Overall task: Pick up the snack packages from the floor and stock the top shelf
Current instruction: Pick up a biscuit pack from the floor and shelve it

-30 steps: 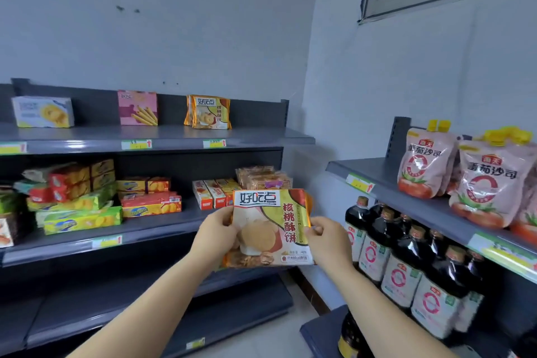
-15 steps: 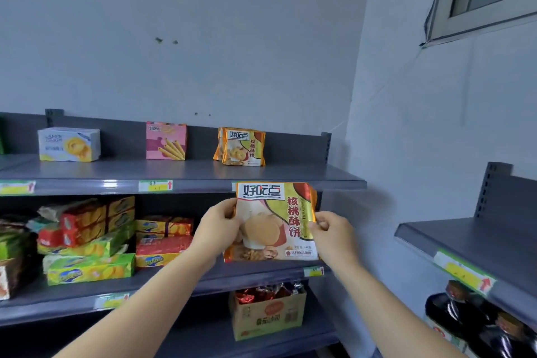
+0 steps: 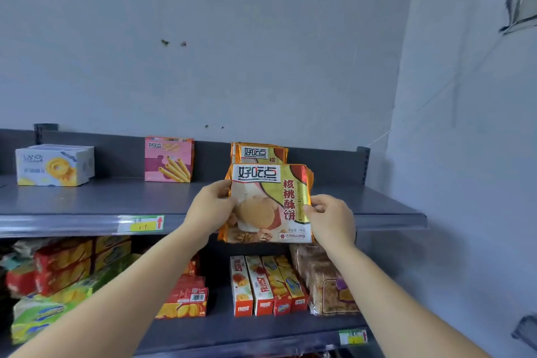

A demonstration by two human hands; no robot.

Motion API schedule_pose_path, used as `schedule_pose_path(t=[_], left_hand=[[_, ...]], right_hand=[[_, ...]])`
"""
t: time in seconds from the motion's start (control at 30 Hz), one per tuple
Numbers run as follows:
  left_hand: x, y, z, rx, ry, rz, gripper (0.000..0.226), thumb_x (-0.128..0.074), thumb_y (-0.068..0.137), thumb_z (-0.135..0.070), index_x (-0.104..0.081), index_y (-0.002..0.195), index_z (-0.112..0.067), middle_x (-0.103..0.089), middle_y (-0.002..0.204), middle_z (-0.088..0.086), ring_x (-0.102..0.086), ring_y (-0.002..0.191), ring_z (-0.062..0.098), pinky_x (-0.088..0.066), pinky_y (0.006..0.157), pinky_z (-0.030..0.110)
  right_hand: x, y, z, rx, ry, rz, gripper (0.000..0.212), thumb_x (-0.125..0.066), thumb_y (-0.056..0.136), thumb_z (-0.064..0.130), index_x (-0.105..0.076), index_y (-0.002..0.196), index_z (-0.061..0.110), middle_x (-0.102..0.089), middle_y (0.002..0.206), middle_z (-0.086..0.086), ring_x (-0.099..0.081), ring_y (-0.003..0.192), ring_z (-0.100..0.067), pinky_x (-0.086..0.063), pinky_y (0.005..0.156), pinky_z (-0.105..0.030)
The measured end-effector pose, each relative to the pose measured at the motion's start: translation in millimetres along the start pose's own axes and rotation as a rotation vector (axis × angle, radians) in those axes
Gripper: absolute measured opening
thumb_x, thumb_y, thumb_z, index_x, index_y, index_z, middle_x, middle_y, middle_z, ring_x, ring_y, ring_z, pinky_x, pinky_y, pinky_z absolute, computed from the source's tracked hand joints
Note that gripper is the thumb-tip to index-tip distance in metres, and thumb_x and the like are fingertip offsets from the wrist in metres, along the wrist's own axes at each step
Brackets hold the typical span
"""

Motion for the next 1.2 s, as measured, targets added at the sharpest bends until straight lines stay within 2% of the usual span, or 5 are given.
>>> schedule_pose_path(t=[0.13,0.27,0.77,0.97,1.2], left_hand=[[-15,46,10,0.027,-0.029,0.006,0.032,-0.051,0.096,-0.014,-0.057,0.126,-0.023,-0.065,0.109,-0.005,-0.062,0.096,0.015,-0.054,0.083,0.035],[-23,91,24,0.026,-0.022,0.000,0.036,-0.050,0.095,-0.009,-0.057,0.127,-0.023,-0.066,0.113,-0.002,-0.063,0.103,0.019,-0.055,0.081,0.035],[-36,221,89,0.051,0.013,0.089,0.037,-0.050,0.089,-0.005,-0.058,0.115,-0.031,-0.068,0.108,-0.007,-0.065,0.094,0.015,-0.057,0.082,0.034],[-40,244,101,0.042,0.006,0.168,0.043,-0.046,0.089,0.000,-0.056,0.120,-0.029,-0.068,0.105,-0.007,-0.060,0.070,0.008,-0.054,0.070,0.027],[-47,254,114,0.063,-0.001,0.236,0.045,-0.056,0.092,-0.011,-0.046,0.133,-0.029,-0.063,0.120,-0.010,-0.061,0.109,0.012,-0.053,0.094,0.040]], right_hand=[[-25,54,-5,0.031,0.028,0.022,0.012,-0.060,0.092,0.024,-0.070,0.098,0.023,-0.068,0.086,0.008,-0.056,0.072,-0.006,-0.037,0.052,-0.019],[-54,100,-7,0.058,0.016,0.028,0.014,-0.057,0.093,0.024,-0.071,0.095,0.023,-0.067,0.082,0.010,-0.055,0.067,-0.003,-0.036,0.051,-0.020],[-165,199,-30,-0.062,-0.039,0.122,0.023,-0.051,0.093,0.016,-0.069,0.106,0.021,-0.071,0.105,0.002,-0.064,0.092,-0.019,-0.050,0.070,-0.030],[-187,210,-36,-0.071,-0.042,0.135,0.020,-0.050,0.093,0.011,-0.068,0.101,0.014,-0.072,0.102,-0.003,-0.063,0.090,-0.019,-0.053,0.072,-0.032],[-199,206,-37,-0.072,0.098,0.205,0.026,-0.051,0.093,0.009,-0.064,0.111,0.022,-0.069,0.106,0.004,-0.063,0.098,-0.015,-0.055,0.084,-0.038]])
Point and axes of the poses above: each hand's wrist, its own y-axis towards the middle knuckle, its own x-axis out of the back of the hand, z = x × y, the point moved 6 cm from there along y, towards the middle knuckle
